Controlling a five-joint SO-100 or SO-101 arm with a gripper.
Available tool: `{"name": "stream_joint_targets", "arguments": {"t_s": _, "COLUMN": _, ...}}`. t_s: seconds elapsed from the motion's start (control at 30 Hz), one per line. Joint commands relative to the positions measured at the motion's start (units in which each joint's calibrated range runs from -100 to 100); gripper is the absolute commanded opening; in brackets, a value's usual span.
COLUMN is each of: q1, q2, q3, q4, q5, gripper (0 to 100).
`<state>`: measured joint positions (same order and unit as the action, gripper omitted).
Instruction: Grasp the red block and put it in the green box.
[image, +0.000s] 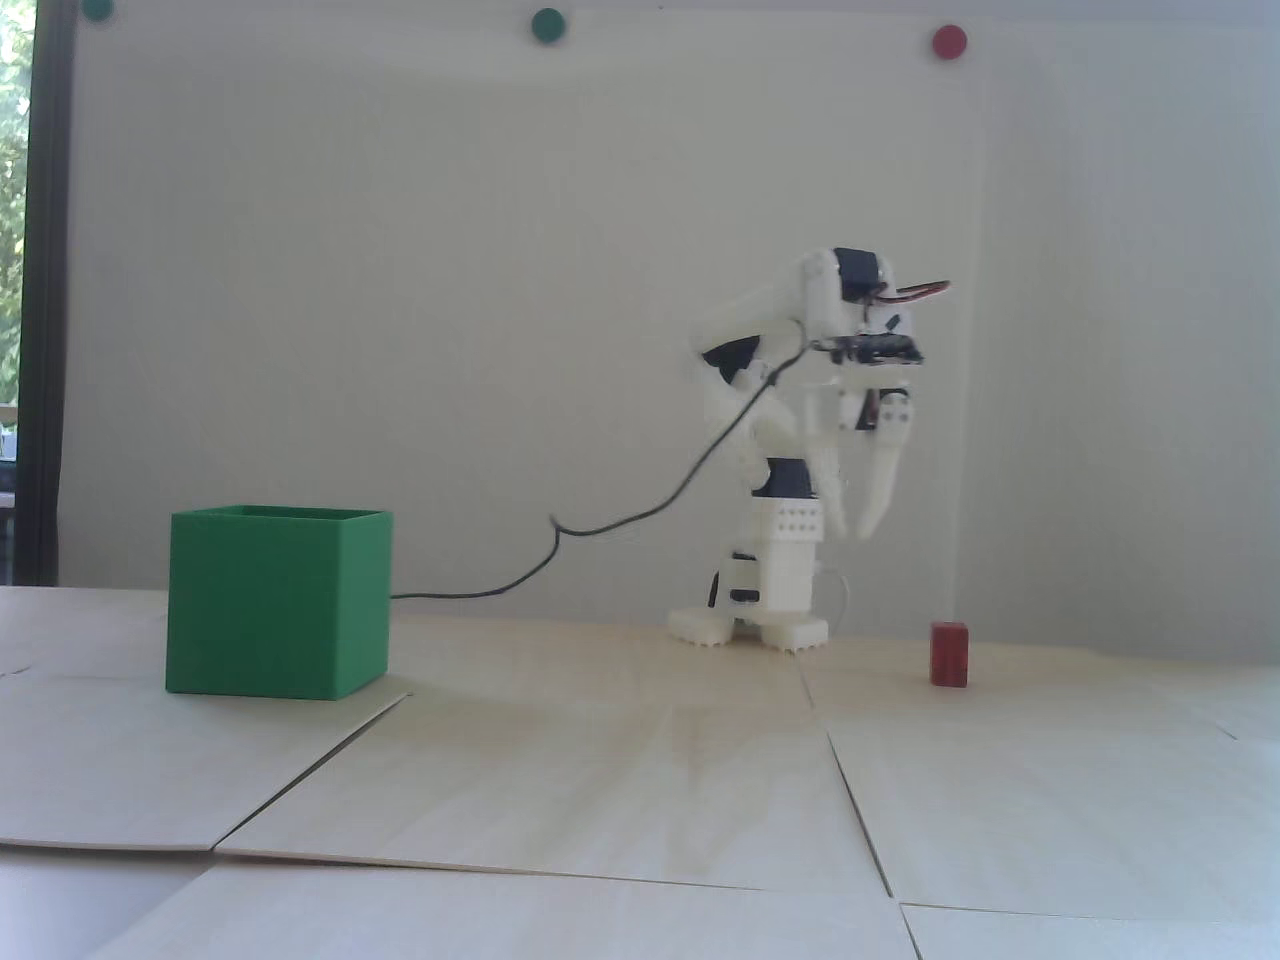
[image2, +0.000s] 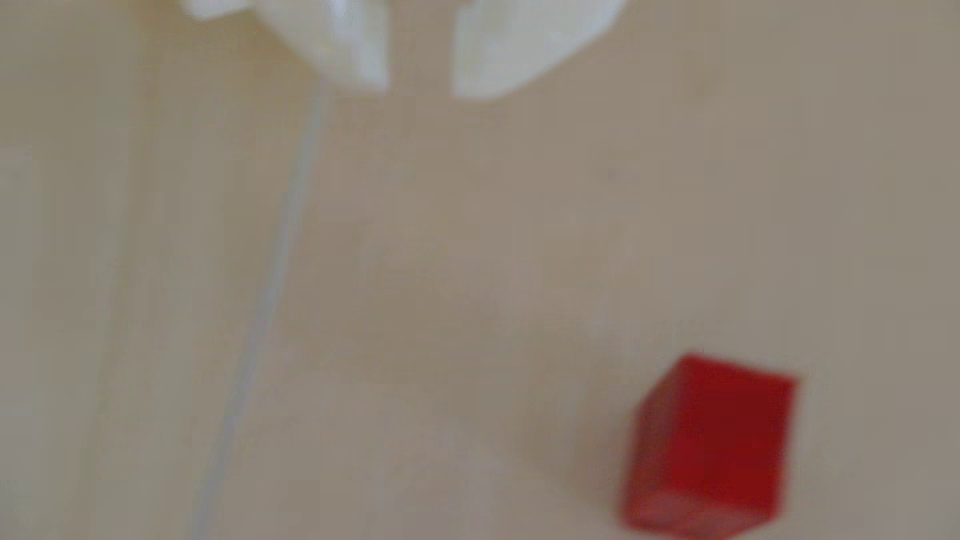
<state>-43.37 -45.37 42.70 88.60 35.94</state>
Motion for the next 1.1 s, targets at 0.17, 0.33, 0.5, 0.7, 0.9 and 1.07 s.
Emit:
{"name": "stream_joint_targets", "arguments": {"t_s": 0.17, "q1": -19.96, "q2": 0.25, "q3": -4.73, "q4": -1.25, "q5": -9.02, "gripper": 2}}
{"name": "stream_joint_targets", "arguments": {"t_s": 0.33, "q1": -25.83, "q2": 0.25, "q3": -4.46, "q4": -8.25, "q5": -12.88, "gripper": 2}}
{"name": "stream_joint_targets", "arguments": {"t_s": 0.5, "q1": -18.19, "q2": 1.04, "q3": -4.37, "q4": -12.13, "q5": -12.82, "gripper": 3}}
{"name": "stream_joint_targets", "arguments": {"t_s": 0.7, "q1": -8.54, "q2": 4.59, "q3": -4.28, "q4": -15.16, "q5": -8.71, "gripper": 3}}
{"name": "stream_joint_targets", "arguments": {"t_s": 0.9, "q1": -4.84, "q2": 10.12, "q3": -4.64, "q4": -15.25, "q5": -7.57, "gripper": 3}}
{"name": "stream_joint_targets", "arguments": {"t_s": 1.07, "q1": -5.16, "q2": 10.91, "q3": -4.64, "q4": -15.33, "q5": -7.93, "gripper": 3}}
